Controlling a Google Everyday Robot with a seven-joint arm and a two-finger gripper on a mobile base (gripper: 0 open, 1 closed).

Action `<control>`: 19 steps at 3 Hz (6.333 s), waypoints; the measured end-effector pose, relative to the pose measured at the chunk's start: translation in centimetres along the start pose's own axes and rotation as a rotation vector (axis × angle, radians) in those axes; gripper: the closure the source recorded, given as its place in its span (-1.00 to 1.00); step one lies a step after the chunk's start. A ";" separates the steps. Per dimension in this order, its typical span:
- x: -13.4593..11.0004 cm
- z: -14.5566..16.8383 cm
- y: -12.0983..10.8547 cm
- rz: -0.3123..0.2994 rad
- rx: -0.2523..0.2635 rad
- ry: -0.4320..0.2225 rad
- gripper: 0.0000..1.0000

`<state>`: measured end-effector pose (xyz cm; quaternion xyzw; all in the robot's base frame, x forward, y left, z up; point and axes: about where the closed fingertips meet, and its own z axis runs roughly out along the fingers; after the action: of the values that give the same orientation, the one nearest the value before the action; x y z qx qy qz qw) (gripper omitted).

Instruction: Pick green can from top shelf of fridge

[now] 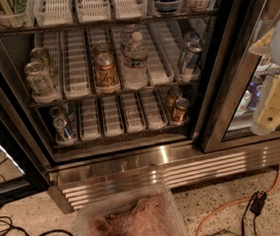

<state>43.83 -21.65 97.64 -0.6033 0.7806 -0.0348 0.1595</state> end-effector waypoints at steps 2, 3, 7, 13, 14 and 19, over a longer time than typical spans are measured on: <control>-0.3 0.0 -0.3 0.001 0.004 -0.014 -1.00; -2.4 -0.5 -1.8 0.038 0.045 -0.109 -1.00; -14.4 -4.5 -4.5 0.026 0.150 -0.499 -1.00; -29.9 -3.1 -4.2 -0.104 0.072 -0.782 -1.00; -31.6 -2.0 -5.0 -0.078 0.071 -0.857 -1.00; -39.1 -0.9 -5.7 -0.060 0.047 -1.106 -1.00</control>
Offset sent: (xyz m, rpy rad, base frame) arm 0.0079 0.0040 -0.0006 0.0323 0.0011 0.0031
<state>57.53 13.93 108.03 -0.5497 0.5620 0.2653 0.5582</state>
